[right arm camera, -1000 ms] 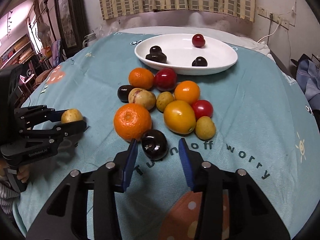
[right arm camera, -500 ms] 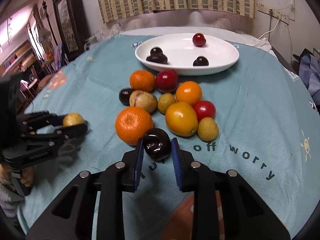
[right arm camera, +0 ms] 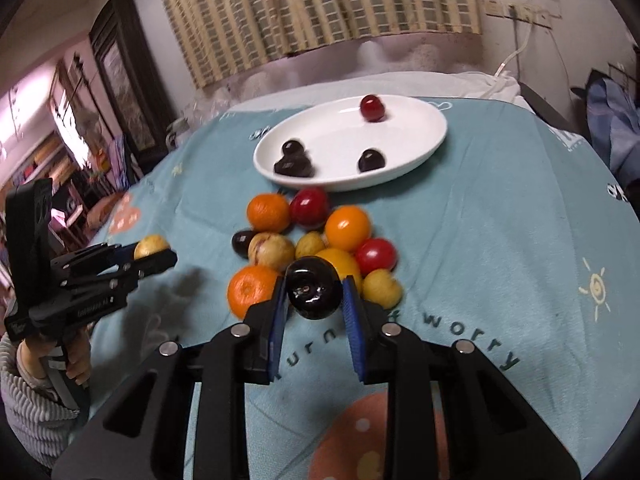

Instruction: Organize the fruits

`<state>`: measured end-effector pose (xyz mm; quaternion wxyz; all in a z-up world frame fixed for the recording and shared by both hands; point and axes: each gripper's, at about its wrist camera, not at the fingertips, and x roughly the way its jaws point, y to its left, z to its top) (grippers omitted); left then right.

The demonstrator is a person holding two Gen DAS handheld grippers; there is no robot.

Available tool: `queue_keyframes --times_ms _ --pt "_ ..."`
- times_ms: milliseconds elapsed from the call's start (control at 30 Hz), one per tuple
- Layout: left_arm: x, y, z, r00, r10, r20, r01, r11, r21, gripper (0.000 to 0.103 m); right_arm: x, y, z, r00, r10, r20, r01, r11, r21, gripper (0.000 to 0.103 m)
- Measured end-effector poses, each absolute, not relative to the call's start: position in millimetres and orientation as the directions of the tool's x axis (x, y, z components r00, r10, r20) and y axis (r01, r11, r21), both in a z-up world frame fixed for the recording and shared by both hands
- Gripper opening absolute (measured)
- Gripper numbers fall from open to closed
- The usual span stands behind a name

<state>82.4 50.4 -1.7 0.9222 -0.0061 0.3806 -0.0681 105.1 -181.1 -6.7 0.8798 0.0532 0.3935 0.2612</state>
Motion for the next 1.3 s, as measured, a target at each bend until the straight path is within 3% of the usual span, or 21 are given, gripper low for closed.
queue_keyframes --times_ms 333,500,767,867,933,1133,1200,1233,1267,1300 --pt "181 27 41 0.730 -0.154 -0.666 0.128 0.988 -0.088 0.036 189 -186 26 0.584 0.479 -0.656 -0.347 0.877 0.331 0.028" --pt "226 7 27 0.704 -0.183 -0.686 0.146 0.983 -0.112 0.037 249 -184 11 0.583 0.475 -0.659 -0.266 0.878 0.398 0.028" --pt "271 -16 -10 0.652 -0.170 -0.739 0.174 0.982 -0.072 0.037 282 -177 -12 0.570 0.461 -0.680 -0.250 0.886 0.391 0.029" --pt "274 -14 -12 0.654 -0.172 -0.736 0.172 0.982 -0.076 0.041 286 -181 -13 0.566 0.490 -0.663 -0.239 0.867 0.436 0.031" --pt "273 -12 -11 0.659 -0.169 -0.733 0.167 0.983 -0.077 0.053 287 -183 -12 0.570 0.492 -0.658 -0.234 0.865 0.444 0.034" --pt "265 -5 -2 0.678 -0.161 -0.717 0.153 0.985 -0.076 0.058 280 -186 -3 0.570 0.501 -0.651 -0.230 0.858 0.460 0.035" --pt "260 -2 4 0.695 -0.150 -0.703 0.145 0.987 -0.068 0.063 275 -186 4 0.580 0.507 -0.638 -0.237 0.854 0.463 0.040" --pt "255 0 8 0.707 -0.139 -0.693 0.139 0.989 -0.057 0.064 272 -187 8 0.587 0.510 -0.629 -0.240 0.852 0.466 0.046" --pt "251 2 11 0.713 -0.134 -0.688 0.135 0.989 -0.053 0.065 269 -187 13 0.597 0.507 -0.621 -0.240 0.852 0.465 0.057" --pt "245 5 13 0.719 -0.127 -0.683 0.129 0.990 -0.048 0.066 264 -186 17 0.610 0.503 -0.613 -0.245 0.855 0.458 0.060"
